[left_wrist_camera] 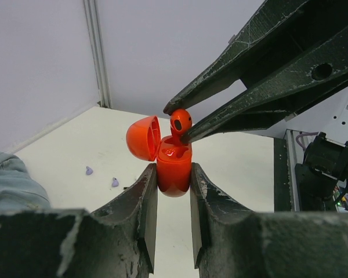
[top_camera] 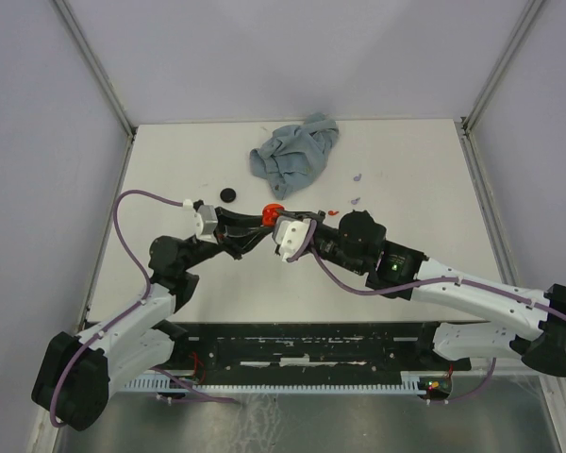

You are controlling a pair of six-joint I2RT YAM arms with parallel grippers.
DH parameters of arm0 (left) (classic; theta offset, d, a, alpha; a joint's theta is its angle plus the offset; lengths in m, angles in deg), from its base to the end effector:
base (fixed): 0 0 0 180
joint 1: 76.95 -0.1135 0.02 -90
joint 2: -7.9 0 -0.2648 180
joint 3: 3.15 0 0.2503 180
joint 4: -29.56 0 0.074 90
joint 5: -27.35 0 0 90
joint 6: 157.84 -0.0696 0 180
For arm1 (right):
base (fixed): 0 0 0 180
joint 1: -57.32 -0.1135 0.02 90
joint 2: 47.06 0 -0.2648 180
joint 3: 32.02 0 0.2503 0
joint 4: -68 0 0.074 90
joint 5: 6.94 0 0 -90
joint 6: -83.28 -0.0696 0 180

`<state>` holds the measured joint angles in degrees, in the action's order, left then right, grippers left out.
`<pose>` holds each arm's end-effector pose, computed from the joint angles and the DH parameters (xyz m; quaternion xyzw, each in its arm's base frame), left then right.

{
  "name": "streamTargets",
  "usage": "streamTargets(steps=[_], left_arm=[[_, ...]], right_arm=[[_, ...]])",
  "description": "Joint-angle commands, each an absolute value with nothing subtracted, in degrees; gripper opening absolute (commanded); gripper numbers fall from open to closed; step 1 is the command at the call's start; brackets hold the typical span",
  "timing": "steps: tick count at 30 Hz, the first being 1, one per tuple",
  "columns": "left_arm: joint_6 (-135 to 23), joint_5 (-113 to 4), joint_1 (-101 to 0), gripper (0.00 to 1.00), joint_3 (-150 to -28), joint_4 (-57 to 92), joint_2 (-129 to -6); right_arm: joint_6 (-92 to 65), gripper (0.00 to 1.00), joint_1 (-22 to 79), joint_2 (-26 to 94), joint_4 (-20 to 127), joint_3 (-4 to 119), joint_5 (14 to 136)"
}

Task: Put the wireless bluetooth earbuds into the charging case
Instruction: Place the earbud in the charging case.

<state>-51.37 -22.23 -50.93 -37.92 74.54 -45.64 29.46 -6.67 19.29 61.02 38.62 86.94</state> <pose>0.1721 -0.1342 0.3020 0.3336 0.4697 -0.4588 0.6765 0.1387 0.2735 0.3681 -0.5396 0.4819 0.1420 0.6756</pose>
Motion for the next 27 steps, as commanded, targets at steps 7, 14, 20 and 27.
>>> streamTargets(steps=[7, 14, 20, 27], left_arm=[[-49.3, -22.8, -50.9, 0.03, -37.9, 82.1, -45.0], [-49.8, -22.7, -50.8, 0.03, -37.4, 81.8, -44.9], [-52.3, -22.8, -50.9, 0.03, -36.5, 79.6, -44.5], [-57.5, -22.8, -50.9, 0.03, -36.3, 74.3, -43.8]], right_arm=[[25.0, 0.3, -7.4, 18.0, 56.2, 39.4, 81.6], [22.2, 0.34, -7.3, 16.8, 56.3, 39.7, 83.5], [15.0, 0.53, -7.2, 15.7, 55.4, 42.3, 86.5], [1.1, 0.68, -7.2, 16.5, 53.5, 46.4, 96.0]])
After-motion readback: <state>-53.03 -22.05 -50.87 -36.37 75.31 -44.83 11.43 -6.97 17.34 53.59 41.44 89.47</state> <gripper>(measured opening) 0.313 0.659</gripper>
